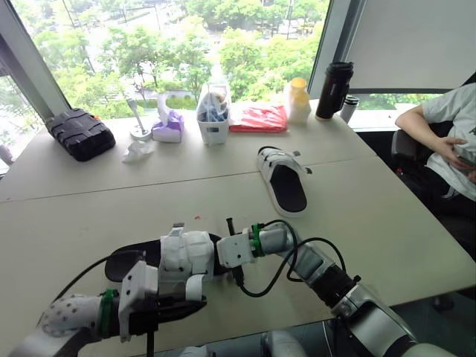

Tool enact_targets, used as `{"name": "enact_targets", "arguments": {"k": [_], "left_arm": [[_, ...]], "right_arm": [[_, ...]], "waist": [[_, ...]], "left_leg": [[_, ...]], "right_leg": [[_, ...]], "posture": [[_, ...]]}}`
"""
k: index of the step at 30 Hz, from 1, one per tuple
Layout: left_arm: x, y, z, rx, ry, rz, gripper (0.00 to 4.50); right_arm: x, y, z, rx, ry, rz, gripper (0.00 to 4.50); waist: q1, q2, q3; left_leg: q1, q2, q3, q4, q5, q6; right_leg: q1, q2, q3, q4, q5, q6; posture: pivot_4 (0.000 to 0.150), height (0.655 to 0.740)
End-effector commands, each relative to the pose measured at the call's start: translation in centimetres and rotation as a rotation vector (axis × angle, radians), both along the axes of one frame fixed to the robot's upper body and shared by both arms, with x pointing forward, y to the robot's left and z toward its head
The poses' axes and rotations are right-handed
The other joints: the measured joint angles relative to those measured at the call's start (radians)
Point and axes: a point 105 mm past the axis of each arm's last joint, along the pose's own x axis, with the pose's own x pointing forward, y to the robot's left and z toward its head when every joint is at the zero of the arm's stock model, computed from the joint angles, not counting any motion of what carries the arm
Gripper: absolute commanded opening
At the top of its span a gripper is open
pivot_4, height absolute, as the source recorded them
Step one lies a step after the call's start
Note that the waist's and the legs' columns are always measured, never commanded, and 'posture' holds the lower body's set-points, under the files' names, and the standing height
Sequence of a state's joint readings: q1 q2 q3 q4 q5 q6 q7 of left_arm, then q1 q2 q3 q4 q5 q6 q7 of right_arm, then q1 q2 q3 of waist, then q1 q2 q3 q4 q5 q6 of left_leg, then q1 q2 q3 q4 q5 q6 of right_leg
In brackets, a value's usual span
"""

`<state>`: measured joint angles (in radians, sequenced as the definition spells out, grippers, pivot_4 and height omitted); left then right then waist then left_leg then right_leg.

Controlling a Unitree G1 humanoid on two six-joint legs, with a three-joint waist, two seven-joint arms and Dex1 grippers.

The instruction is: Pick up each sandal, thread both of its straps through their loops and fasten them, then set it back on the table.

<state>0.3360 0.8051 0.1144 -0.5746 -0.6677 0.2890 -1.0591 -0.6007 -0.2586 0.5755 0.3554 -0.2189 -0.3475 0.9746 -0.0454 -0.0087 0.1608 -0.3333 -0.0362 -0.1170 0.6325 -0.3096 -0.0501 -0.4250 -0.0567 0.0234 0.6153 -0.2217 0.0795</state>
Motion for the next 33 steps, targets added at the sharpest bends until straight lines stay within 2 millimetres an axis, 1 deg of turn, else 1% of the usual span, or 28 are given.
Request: {"name": "enact_targets", "arguments": {"k": [1, 2, 5, 8, 10, 14, 21, 22, 25, 27, 28, 29, 30, 32, 33], "left_arm": [[1.0, 0.0, 2.9, -0.067, -0.06, -0.012, 0.05], [1.7, 0.1, 3.3, -0.088, -0.055, -0.004, 0.05], [3.3, 0.1, 3.4, -0.109, -0.045, 0.01, 0.05], [4.9, -0.2, 2.7, -0.138, -0.023, 0.037, 0.05], [5.6, -0.2, 2.4, -0.154, -0.009, 0.056, 0.05], [6.3, -0.3, 1.4, -0.132, 0.014, 0.088, 0.05], [7.4, -0.4, 0.0, -0.133, 0.131, 0.202, 0.05], [7.3, -0.5, -0.2, -0.132, 0.154, 0.208, 0.34], [7.2, -0.7, -0.5, -0.128, 0.193, 0.223, 1.42], [7.5, -0.9, -0.7, -0.114, 0.185, 0.249, 2.4], [7.5, -1.1, -0.7, -0.113, 0.189, 0.25, 2.74], [7.7, -1.3, -0.5, -0.119, 0.188, 0.262, 3.23], [7.9, -1.4, -0.4, -0.126, 0.188, 0.272, 3.58], [8.1, -1.6, -0.3, -0.133, 0.187, 0.281, 4.47], [8.1, -1.6, -0.2, -0.134, 0.187, 0.281, 4.47]], "right_arm": [[-0.8, -0.8, -3.3, -0.126, 0.069, 0.007, 0.0], [-0.7, -0.8, -3.3, -0.125, 0.068, 0.007, 0.0], [-0.7, -0.7, -3.2, -0.122, 0.067, 0.005, 0.0], [-0.5, -0.7, -3.2, -0.12, 0.065, 0.001, 0.0], [-0.5, -0.7, -3.1, -0.12, 0.064, -0.004, 0.0], [-0.3, -0.8, -3.1, -0.118, 0.062, -0.013, 0.0], [-0.1, -0.8, -3.0, -0.116, 0.06, -0.02, 0.0], [-0.1, -0.8, -3.0, -0.116, 0.058, -0.02, 0.0], [0.0, -0.7, -2.9, -0.114, 0.057, -0.017, 0.0], [0.0, -0.6, -2.9, -0.113, 0.056, -0.015, 0.0], [0.0, -0.5, -2.9, -0.112, 0.057, -0.014, 0.0], [0.0, -0.5, -2.9, -0.112, 0.057, -0.013, 0.0], [0.0, -0.5, -2.9, -0.111, 0.057, -0.013, 0.0], [0.0, -0.5, -2.9, -0.111, 0.057, -0.012, 0.0], [0.0, -0.4, -2.9, -0.11, 0.057, -0.011, 0.0]], "waist": [[-0.002, 0.0, 0.0], [-0.002, 0.0, 0.0], [0.0, 0.0, 0.0], [0.001, 0.0, 0.0], [0.0, -0.001, 0.0], [0.001, 0.0, 0.0], [0.002, 0.0, 0.0], [0.001, 0.0, 0.0], [0.001, 0.0, 0.0], [0.002, 0.0, 0.0], [0.002, 0.0, 0.0], [0.002, 0.0, 0.0], [0.002, 0.0, 0.0], [0.002, 0.0, 0.0], [0.001, 0.0, 0.0]], "left_leg": [[0.0, 0.0, 0.0, 0.0, 0.0, 0.0], [0.0, 0.0, 0.0, 0.0, 0.0, 0.0], [-0.001, 0.0, 0.0, 0.0, 0.0, 0.0], [0.0, 0.0, 0.0, 0.0, 0.0, 0.0], [-0.001, 0.0, 0.0, 0.001, 0.0, 0.0], [0.0, 0.0, -0.001, 0.001, 0.0, 0.0], [0.001, 0.0, -0.001, 0.001, 0.0, 0.0], [0.001, 0.0, -0.001, 0.001, 0.0, 0.0], [0.001, 0.0, -0.001, 0.001, 0.0, -0.001], [0.003, 0.0, -0.001, 0.001, 0.0, -0.001], [0.007, 0.0, -0.001, 0.001, 0.0, -0.001], [0.011, 0.0, -0.001, 0.0, 0.0, -0.001], [0.013, 0.0, -0.001, 0.0, 0.0, -0.001], [0.015, 0.0, -0.002, 0.0, 0.0, -0.001], [0.015, 0.0, -0.002, 0.0, 0.0, -0.001]], "right_leg": [[0.0, 0.0, 0.0, 0.0, 0.0, 0.0], [0.0, 0.0, 0.0, 0.0, 0.0, 0.0], [-0.001, 0.001, 0.0, 0.0, 0.001, 0.0], [-0.001, 0.001, 0.0, 0.001, 0.001, 0.0], [-0.001, 0.001, 0.0, 0.001, 0.001, 0.0], [-0.001, 0.001, 0.0, 0.001, 0.002, 0.002], [0.0, 0.0, 0.0, 0.002, 0.002, 0.002], [0.0, 0.0, 0.0, 0.002, 0.002, 0.002], [0.001, 0.0, 0.0, 0.002, 0.002, 0.002], [0.003, 0.0, 0.0, 0.002, 0.002, 0.002], [0.006, 0.0, 0.0, 0.002, 0.001, 0.0], [0.009, 0.0, 0.0, 0.002, 0.0, 0.001], [0.012, 0.0, 0.0, 0.002, -0.002, 0.003], [0.015, 0.0, 0.0, 0.001, -0.003, 0.003], [0.015, 0.0, 0.0, 0.001, -0.003, 0.003]], "posture": [[0.15, 0.74], [0.15, 0.74], [0.15, 0.74], [0.15, 0.74], [0.15, 0.74], [0.15, 0.74], [0.15, 0.74], [0.15, 0.74], [0.15, 0.74], [0.15, 0.74], [0.15, 0.74], [0.15, 0.74], [0.15, 0.74], [0.15, 0.74], [0.15, 0.74]]}}
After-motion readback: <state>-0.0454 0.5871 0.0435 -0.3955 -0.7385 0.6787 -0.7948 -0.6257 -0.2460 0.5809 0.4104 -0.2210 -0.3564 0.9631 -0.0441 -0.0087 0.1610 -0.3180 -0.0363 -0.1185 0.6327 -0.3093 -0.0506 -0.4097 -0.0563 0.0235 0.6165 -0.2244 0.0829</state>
